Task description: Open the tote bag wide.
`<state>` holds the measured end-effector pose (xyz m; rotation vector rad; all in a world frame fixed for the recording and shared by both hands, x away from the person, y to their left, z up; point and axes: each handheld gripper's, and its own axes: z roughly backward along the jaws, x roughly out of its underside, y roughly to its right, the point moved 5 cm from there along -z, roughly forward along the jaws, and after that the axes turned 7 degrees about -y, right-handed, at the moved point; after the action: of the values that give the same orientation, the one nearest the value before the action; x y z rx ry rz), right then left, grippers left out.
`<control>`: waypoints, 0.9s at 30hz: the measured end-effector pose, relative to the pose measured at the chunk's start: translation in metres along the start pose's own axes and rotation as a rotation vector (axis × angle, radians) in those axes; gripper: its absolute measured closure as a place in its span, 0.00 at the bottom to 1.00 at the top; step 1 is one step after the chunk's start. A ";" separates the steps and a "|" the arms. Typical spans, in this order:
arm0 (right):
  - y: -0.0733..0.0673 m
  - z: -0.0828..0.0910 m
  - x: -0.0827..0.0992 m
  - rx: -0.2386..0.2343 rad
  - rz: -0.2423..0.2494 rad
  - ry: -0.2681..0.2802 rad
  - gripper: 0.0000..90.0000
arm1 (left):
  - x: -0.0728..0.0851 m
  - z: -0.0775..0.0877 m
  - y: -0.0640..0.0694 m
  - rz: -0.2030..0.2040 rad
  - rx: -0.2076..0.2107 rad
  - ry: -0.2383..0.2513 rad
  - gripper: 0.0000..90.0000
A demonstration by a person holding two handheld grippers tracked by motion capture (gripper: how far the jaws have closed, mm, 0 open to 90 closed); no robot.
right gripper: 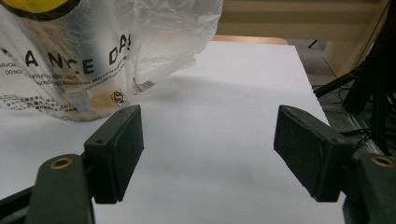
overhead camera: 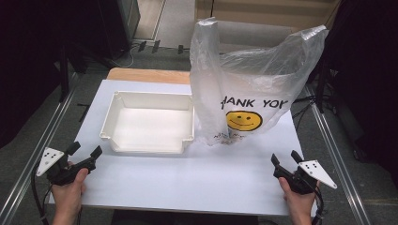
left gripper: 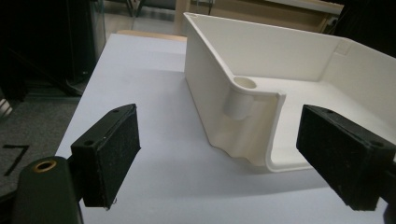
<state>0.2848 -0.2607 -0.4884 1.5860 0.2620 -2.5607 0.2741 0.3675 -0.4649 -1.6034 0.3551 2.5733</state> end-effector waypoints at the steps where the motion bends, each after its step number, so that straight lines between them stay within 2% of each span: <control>1: 0.001 0.000 -0.001 0.000 -0.010 0.001 0.30 | 0.000 0.000 0.000 0.000 0.000 0.000 0.15; 3: 0.003 0.002 -0.003 0.000 -0.031 0.008 0.32 | 0.000 -0.001 0.003 -0.030 -0.011 0.001 0.16; 6: 0.004 0.005 -0.006 -0.007 -0.052 0.025 0.32 | -0.002 -0.001 0.004 -0.027 -0.015 0.003 0.16; 9: 0.000 0.005 -0.009 -0.014 -0.029 0.036 0.35 | -0.004 0.000 0.004 -0.011 -0.008 0.007 0.16; 11: -0.002 0.004 -0.012 -0.038 -0.019 0.013 0.34 | -0.004 0.000 0.005 -0.009 -0.008 0.009 0.16; 12: -0.003 0.003 -0.015 -0.067 -0.029 -0.013 0.32 | -0.006 0.001 0.008 -0.008 -0.001 0.012 0.16; 15: -0.004 0.005 -0.023 -0.063 -0.029 -0.002 0.36 | -0.011 0.006 0.015 -0.026 0.006 0.022 0.16; 16: -0.006 0.009 -0.031 -0.039 -0.013 0.017 0.36 | -0.017 0.010 0.020 -0.028 0.013 0.045 0.17; 19: -0.009 0.014 -0.046 -0.042 -0.001 0.038 0.36 | -0.023 0.012 0.025 -0.027 0.005 0.060 0.25; 20: -0.010 0.016 -0.054 -0.045 -0.004 0.058 0.35 | -0.031 0.012 0.031 -0.031 0.003 0.065 0.25; 23: -0.014 0.020 -0.070 -0.067 0.005 0.087 0.31 | -0.041 0.008 0.044 -0.052 0.013 0.042 0.25; 27: -0.018 0.016 -0.091 -0.067 0.001 0.096 0.25 | -0.052 -0.002 0.061 -0.055 0.079 0.001 0.24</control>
<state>0.3078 -0.2456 -0.3985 1.6863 0.3519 -2.4510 0.2867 0.3108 -0.4101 -1.5652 0.4020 2.4860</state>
